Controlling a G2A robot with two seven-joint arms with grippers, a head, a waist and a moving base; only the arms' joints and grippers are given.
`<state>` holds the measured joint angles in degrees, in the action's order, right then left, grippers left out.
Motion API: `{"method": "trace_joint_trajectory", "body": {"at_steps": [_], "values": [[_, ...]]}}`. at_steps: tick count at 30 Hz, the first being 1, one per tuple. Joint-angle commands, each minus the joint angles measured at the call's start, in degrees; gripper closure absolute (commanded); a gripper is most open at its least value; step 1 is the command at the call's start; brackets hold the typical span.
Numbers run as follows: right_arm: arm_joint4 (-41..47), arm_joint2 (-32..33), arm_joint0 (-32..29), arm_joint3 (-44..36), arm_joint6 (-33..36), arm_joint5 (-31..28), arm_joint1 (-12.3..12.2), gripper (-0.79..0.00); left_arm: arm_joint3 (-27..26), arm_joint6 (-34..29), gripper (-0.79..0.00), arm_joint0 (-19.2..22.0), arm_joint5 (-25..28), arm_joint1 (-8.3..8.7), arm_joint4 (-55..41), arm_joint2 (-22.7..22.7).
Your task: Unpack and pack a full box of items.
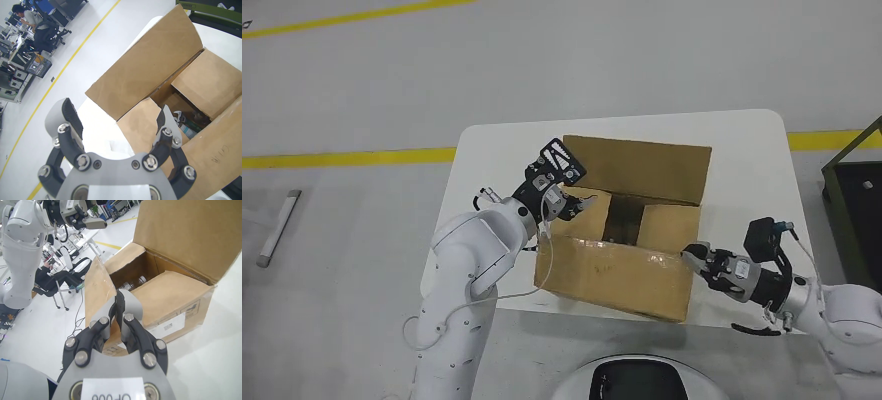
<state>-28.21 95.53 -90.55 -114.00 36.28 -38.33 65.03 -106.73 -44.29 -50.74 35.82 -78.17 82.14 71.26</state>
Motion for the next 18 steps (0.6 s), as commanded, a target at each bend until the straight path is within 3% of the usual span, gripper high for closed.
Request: {"method": "trace_joint_trajectory", "body": {"at_steps": [1,8,18], "values": [[-1.9,0.9,1.2,-0.3,-1.8,-0.3,-0.1,0.000,0.0,0.0,-0.785,0.0,0.0,0.00,0.0,0.0],[-13.9,1.8,4.7,-2.2,-13.1,-5.2,-0.2,0.000,0.0,0.0,-0.785,0.0,0.0,0.00,0.0,0.0],[-28.8,0.5,2.2,-2.1,-29.5,-7.1,0.2,0.000,0.0,0.0,-0.785,0.0,0.0,0.00,0.0,0.0]]}}
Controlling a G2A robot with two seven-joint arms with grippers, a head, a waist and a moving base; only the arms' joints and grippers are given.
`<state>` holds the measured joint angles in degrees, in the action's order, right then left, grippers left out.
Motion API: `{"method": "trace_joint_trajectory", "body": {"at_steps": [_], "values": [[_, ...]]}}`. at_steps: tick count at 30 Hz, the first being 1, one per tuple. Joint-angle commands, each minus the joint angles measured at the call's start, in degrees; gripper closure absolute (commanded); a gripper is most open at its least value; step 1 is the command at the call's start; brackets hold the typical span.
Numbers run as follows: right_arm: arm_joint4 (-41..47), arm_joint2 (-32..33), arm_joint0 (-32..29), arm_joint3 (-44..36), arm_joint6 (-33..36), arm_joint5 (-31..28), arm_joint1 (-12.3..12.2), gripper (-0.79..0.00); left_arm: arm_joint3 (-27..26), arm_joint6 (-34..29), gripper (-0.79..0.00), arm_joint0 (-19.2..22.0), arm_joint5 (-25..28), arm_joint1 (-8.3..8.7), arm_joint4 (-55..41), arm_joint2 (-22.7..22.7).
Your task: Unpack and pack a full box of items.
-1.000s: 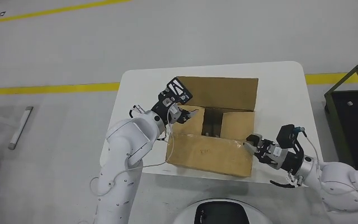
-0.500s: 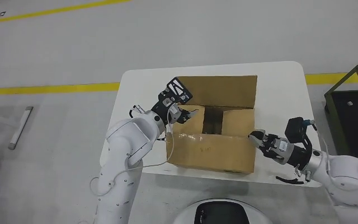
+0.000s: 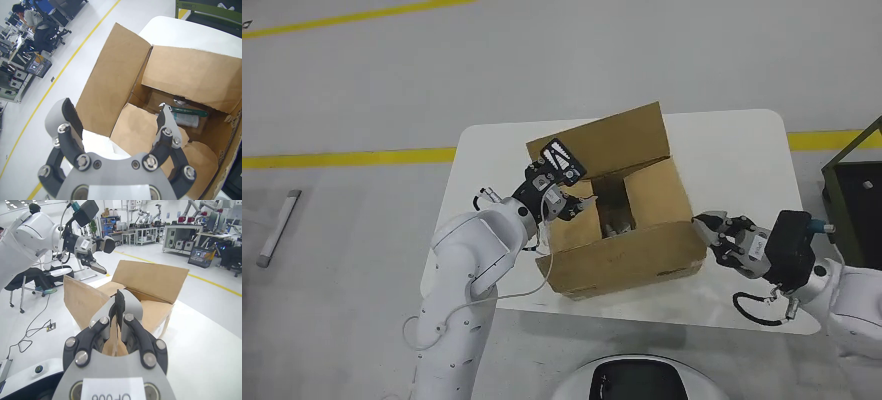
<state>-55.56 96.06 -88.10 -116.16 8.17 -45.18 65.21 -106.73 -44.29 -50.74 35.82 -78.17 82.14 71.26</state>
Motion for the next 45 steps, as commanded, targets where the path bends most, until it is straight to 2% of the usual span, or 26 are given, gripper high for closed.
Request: {"method": "trace_joint_trajectory", "body": {"at_steps": [1,8,14,22,29,33,37,39,42,43,44,45], "values": [[-2.4,-0.1,-0.5,0.3,-2.5,-0.4,0.0,0.000,0.0,0.0,-0.785,0.0,0.0,0.00,0.0,0.0],[-5.3,0.1,-2.4,1.3,-7.0,-0.6,-0.1,0.000,0.0,0.0,-0.785,0.0,0.0,0.00,0.0,0.0],[-5.2,-0.3,-3.3,1.6,-8.0,0.2,-0.2,0.000,-1.0,2.4,-0.785,-2.2,-0.4,0.29,-1.8,-0.1],[-5.8,-0.3,-4.0,1.1,-9.2,0.0,-0.4,0.000,-1.7,-4.2,-0.785,-3.1,2.3,0.92,-3.4,-1.3],[-6.1,-0.3,-4.4,1.0,-10.8,-0.3,-0.5,0.000,-1.9,-6.3,-0.785,-2.5,4.1,1.31,-4.7,-2.7],[-5.4,-0.4,-4.9,0.9,-11.2,-0.2,-0.6,0.000,-2.3,-7.7,-0.785,-2.3,6.9,1.66,-6.1,-3.4],[-3.5,-0.5,-5.3,1.0,-10.6,0.1,-0.7,-0.052,-2.8,-8.8,-0.785,-2.5,9.1,2.03,-8.1,-4.0],[-2.6,-0.3,-5.4,1.0,-10.3,0.2,-0.7,-0.123,-3.0,-9.2,-0.785,-2.5,9.7,2.20,-8.9,-4.2],[-0.3,0.0,-5.6,1.4,-10.3,0.8,-0.7,-0.323,-3.4,-9.5,-0.785,-2.4,10.8,2.47,-10.1,-4.5],[2.0,0.1,-5.8,1.7,-10.7,1.0,-0.7,-0.610,-3.5,-9.6,-0.785,-2.3,11.1,2.57,-10.5,-4.5],[4.7,0.6,-5.8,2.2,-10.9,1.2,-0.7,-0.785,-3.6,-9.7,-0.785,-2.3,11.4,2.67,-10.8,-4.5],[6.7,1.4,-5.6,2.5,-10.6,1.6,-0.8,-0.785,-3.8,-9.9,-0.785,-2.3,11.8,2.77,-11.1,-4.6]]}}
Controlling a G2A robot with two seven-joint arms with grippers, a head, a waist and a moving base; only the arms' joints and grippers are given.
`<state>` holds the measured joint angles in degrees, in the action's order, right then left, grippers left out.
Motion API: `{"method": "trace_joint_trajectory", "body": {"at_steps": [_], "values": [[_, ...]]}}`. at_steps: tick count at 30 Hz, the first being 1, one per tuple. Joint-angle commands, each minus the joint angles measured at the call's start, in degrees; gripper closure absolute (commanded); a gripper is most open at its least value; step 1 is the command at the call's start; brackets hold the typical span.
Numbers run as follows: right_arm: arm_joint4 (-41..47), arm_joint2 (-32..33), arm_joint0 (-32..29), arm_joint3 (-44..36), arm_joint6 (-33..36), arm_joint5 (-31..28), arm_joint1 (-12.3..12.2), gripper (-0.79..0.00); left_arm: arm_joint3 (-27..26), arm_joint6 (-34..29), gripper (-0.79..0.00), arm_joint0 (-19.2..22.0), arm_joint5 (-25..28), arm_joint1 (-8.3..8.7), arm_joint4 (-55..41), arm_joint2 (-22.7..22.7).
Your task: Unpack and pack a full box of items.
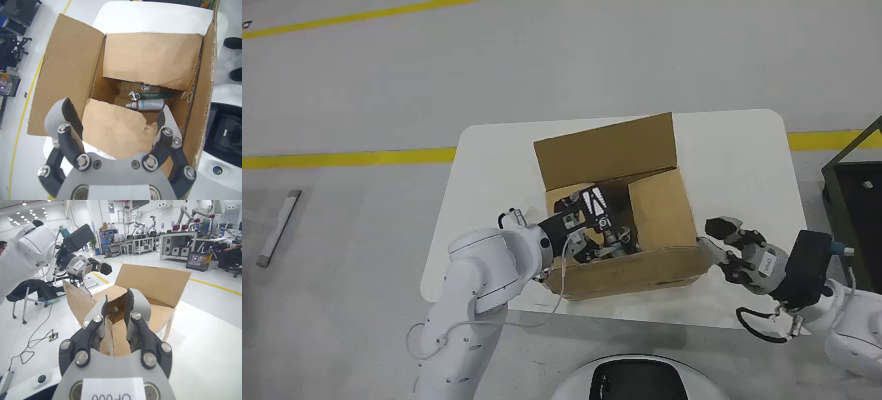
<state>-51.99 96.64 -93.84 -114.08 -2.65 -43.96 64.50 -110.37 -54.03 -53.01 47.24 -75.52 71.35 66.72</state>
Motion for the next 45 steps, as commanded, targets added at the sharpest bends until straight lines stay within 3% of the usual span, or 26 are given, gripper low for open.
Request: {"method": "trace_joint_trajectory", "body": {"at_steps": [1,4,5,6,9,10,21,27,32,40,45], "values": [[5.7,1.3,0.2,0.8,0.4,0.8,-0.1,-0.785,-0.3,-0.4,-0.785,0.0,0.7,0.22,-0.7,-0.1],[13.4,3.1,1.0,1.8,3.1,1.6,-0.3,-0.776,-0.8,-0.9,-0.785,-0.2,1.8,0.57,-2.1,-0.2],[15.1,3.7,1.3,2.2,4.8,2.6,-0.4,-0.677,-1.0,-1.0,-0.785,-0.3,2.0,0.69,-2.7,-0.3],[16.5,4.1,1.8,2.4,6.5,4.0,-0.5,-0.471,-1.2,-0.9,-0.785,-0.4,2.1,0.85,-3.1,-0.4],[19.7,4.1,2.9,2.6,12.6,8.0,-0.8,-0.034,-1.7,-0.4,-0.785,-0.6,2.6,1.45,-4.1,-0.9],[19.4,3.7,3.2,2.4,14.7,8.9,-0.9,0.000,-1.8,-0.3,-0.785,-0.7,2.7,1.66,-4.7,-1.0],[16.8,-0.8,2.4,1.7,23.9,-0.8,-1.8,0.000,-3.0,-0.6,-0.785,-0.7,2.4,4.44,-10.1,-2.4],[17.2,-0.7,1.0,2.0,26.5,-7.7,-2.5,0.000,-2.1,-0.5,-0.785,0.3,2.3,5.73,-11.7,2.2],[17.3,-1.0,0.2,1.8,28.2,-13.2,-3.1,0.000,-1.1,-0.2,-0.785,0.5,2.2,6.58,-9.0,3.4],[11.4,-2.7,0.1,1.0,29.7,-14.0,-3.8,0.000,-1.0,4.9,-0.785,0.7,-6.1,6.51,-6.6,2.2],[6.7,-3.6,0.1,1.3,28.5,-14.0,-4.1,0.000,-1.0,4.9,-0.785,0.7,-6.1,6.51,-6.6,2.2]]}}
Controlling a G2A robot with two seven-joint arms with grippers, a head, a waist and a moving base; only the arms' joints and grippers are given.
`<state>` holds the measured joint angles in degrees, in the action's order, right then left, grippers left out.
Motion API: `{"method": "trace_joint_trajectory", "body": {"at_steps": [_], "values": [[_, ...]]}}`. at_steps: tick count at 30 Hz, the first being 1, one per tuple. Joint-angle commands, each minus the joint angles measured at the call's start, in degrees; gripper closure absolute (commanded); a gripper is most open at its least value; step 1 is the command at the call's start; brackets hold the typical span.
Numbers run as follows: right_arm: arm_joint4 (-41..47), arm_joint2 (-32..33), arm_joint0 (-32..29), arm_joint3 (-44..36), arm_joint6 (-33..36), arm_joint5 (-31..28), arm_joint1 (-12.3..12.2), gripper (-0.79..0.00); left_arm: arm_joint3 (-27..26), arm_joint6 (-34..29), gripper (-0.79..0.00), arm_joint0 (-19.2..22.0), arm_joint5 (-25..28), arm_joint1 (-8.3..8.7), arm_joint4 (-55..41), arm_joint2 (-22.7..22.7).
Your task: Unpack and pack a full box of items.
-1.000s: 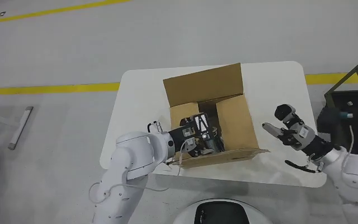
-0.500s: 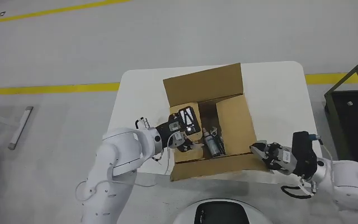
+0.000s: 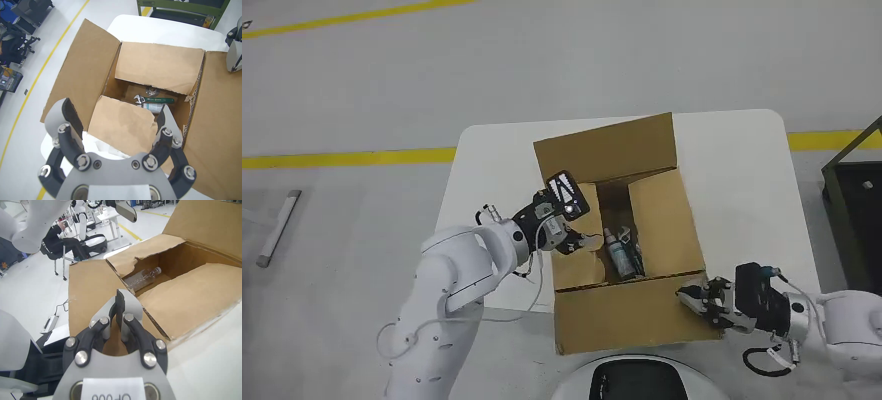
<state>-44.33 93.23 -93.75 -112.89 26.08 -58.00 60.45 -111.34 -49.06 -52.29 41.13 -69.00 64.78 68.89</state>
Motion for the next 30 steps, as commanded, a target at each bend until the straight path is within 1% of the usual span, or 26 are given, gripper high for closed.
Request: {"method": "trace_joint_trajectory", "body": {"at_steps": [1,8,11,13,14,15,18,19,21,24,26,27,29,30], "values": [[-1.9,-0.3,0.1,0.2,-0.4,0.0,-0.1,0.000,0.0,0.0,-0.785,0.0,0.0,0.00,0.0,0.0],[-7.1,-1.7,0.4,0.8,-2.0,0.6,-0.3,0.000,0.0,0.0,-0.785,0.0,0.0,0.00,0.0,0.0],[-4.0,-0.8,0.5,1.3,-7.7,3.2,-0.1,0.000,0.0,0.0,-0.785,0.0,0.0,0.00,0.0,0.0],[-1.3,0.6,0.3,1.8,-12.0,6.8,0.1,0.000,0.0,0.0,-0.785,0.0,0.0,0.00,0.0,0.0],[0.4,2.1,0.2,2.4,-14.9,10.8,0.3,0.000,0.0,0.0,-0.785,0.0,0.0,0.00,0.0,0.0],[0.7,2.8,-0.1,2.7,-16.2,13.7,0.4,0.000,0.0,0.0,-0.785,0.0,0.0,0.00,0.0,0.0],[1.0,4.2,-0.7,3.8,-19.0,22.8,0.8,0.000,0.0,0.0,-0.785,0.0,0.0,0.00,0.0,0.0],[0.6,4.3,-0.9,4.1,-19.1,24.6,0.9,0.000,0.0,0.0,-0.785,0.0,0.0,0.00,0.0,0.0],[-2.6,4.0,-1.0,4.3,-19.3,29.5,1.1,0.000,0.0,0.0,-0.785,0.0,0.0,0.00,0.0,0.0],[-2.6,2.3,-1.3,5.3,-19.9,32.7,1.4,0.000,-0.3,1.4,-0.785,-0.8,-1.1,0.00,0.8,-0.5],[-3.5,0.8,-1.2,5.8,-20.0,34.0,1.6,0.000,-0.4,2.0,-0.785,-1.2,-3.2,-0.08,2.8,-1.6],[-4.8,0.1,-1.1,5.9,-20.5,35.0,1.7,0.000,-0.8,1.6,-0.785,-1.0,-4.4,-0.16,5.4,-3.0],[-6.7,-0.9,-1.1,5.9,-21.3,35.9,1.8,0.000,-0.9,2.5,-0.785,-0.7,-5.9,-0.37,7.2,-4.7],[-6.3,-1.7,-1.3,5.9,-22.0,36.4,2.0,0.000,-0.6,3.3,-0.785,-0.5,-8.5,-0.63,7.4,-5.6]]}}
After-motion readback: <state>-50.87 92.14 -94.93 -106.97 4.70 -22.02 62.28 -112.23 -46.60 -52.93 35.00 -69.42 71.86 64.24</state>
